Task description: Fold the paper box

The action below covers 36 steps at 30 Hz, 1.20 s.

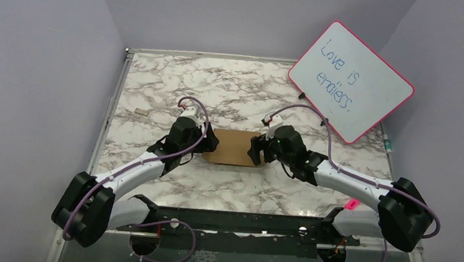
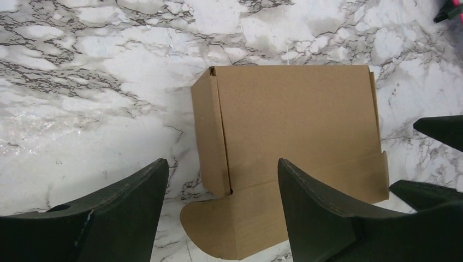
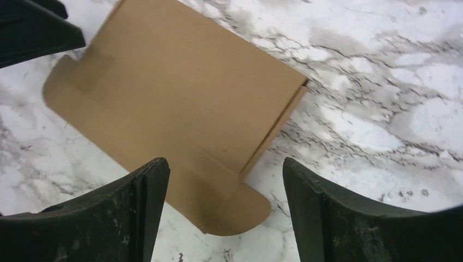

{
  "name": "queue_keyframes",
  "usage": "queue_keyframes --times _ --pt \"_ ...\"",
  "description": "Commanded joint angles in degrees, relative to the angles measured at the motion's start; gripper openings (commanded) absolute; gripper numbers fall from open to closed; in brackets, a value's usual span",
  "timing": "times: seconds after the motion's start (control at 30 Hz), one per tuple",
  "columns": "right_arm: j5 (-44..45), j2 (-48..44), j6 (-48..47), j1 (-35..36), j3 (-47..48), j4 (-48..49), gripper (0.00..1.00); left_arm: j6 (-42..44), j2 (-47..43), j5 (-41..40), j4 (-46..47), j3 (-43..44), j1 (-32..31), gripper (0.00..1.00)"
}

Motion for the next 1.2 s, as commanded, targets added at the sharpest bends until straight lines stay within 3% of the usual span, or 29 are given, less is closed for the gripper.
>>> queue_keyframes --times 0.0,0.23,0.47,0.63,0.7,0.87,0.97,1.17 --pt "-3.56 0.18 -8.45 5.08 4.37 -3.45 0.81 0.38 -5.67 -0.64 -5.47 3.02 0.09 0.76" --pt "3.35 2.99 -18.75 15.72 8.22 -6.55 0.83 5.43 -15.89 -3.85 -19.12 10.94 0.18 0.87" --pt "13.85 10.37 -27.97 23.33 13.49 -10.05 0.83 18.75 -20.9 -9.04 -27.31 21.15 0.32 0.99" --pt "21.56 15.28 -33.89 27.28 14.63 -7.74 0.79 26.16 -22.62 -22.07 -23.43 16.6 0.48 0.99" --pt "24.62 17.52 -35.85 28.46 15.11 -7.1 0.77 26.5 -24.37 -20.93 -21.64 13.22 2.65 0.99" --pt "30.6 22.81 -41.18 29.93 14.67 -0.65 0.63 25.75 -27.64 -17.9 -20.11 10.87 4.55 0.99" --pt "33.98 25.58 -45.29 30.06 13.69 4.42 0.51 25.82 -26.67 -17.95 -20.5 11.02 4.94 0.99" --pt "38.24 30.87 -52.36 30.22 11.54 12.51 0.36 25.54 -24.97 -14.42 -20.77 11.34 6.24 0.99"
